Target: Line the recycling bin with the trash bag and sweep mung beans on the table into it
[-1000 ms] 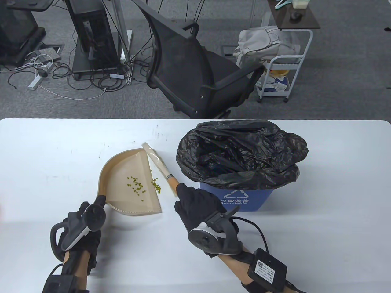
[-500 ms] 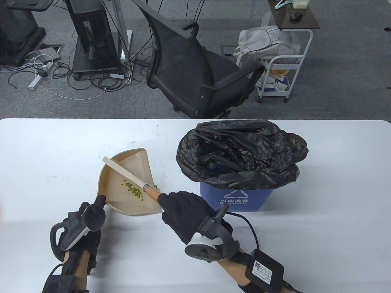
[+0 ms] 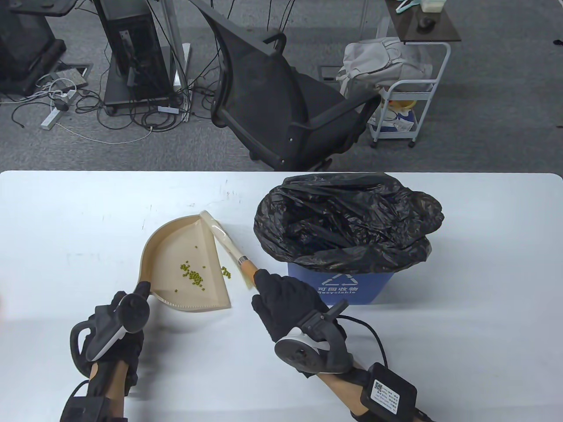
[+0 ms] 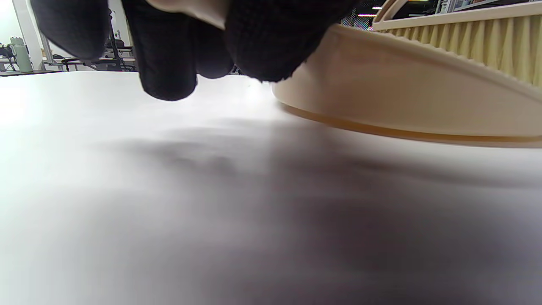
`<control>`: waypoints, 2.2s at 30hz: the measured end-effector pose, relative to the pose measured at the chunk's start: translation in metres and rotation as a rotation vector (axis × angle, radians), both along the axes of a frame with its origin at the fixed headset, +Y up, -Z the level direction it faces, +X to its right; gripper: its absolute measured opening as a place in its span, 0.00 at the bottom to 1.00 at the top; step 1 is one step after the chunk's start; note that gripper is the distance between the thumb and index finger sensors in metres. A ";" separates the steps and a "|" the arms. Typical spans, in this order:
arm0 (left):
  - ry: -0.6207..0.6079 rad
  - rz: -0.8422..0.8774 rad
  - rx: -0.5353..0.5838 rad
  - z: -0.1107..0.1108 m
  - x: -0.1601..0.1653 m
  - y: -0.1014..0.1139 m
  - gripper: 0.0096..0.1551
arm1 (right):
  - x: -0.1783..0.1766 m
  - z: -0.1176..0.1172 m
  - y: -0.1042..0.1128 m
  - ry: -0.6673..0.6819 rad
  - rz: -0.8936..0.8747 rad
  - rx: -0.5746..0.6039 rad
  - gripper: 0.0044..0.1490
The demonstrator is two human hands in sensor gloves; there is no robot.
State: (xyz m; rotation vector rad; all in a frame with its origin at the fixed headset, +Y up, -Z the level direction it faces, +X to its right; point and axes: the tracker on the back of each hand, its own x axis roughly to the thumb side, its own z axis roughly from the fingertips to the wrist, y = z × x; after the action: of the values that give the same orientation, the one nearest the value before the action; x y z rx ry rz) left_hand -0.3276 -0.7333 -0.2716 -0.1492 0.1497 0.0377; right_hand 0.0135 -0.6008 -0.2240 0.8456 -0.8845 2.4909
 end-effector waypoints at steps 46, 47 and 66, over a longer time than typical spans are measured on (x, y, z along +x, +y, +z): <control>0.038 0.006 0.018 -0.003 -0.005 -0.003 0.44 | -0.034 0.009 -0.004 0.080 -0.177 -0.071 0.33; 0.038 0.005 0.019 -0.003 -0.005 -0.003 0.44 | -0.034 0.010 -0.003 0.086 -0.179 -0.067 0.33; 0.022 0.050 0.008 -0.002 -0.007 -0.006 0.44 | -0.031 0.013 0.000 0.073 -0.159 -0.077 0.33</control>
State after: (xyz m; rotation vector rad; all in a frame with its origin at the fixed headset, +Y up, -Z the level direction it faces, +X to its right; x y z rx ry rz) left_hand -0.3345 -0.7394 -0.2741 -0.1443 0.1680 0.0899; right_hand -0.0177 -0.6003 -0.2113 0.8033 -0.7937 2.3264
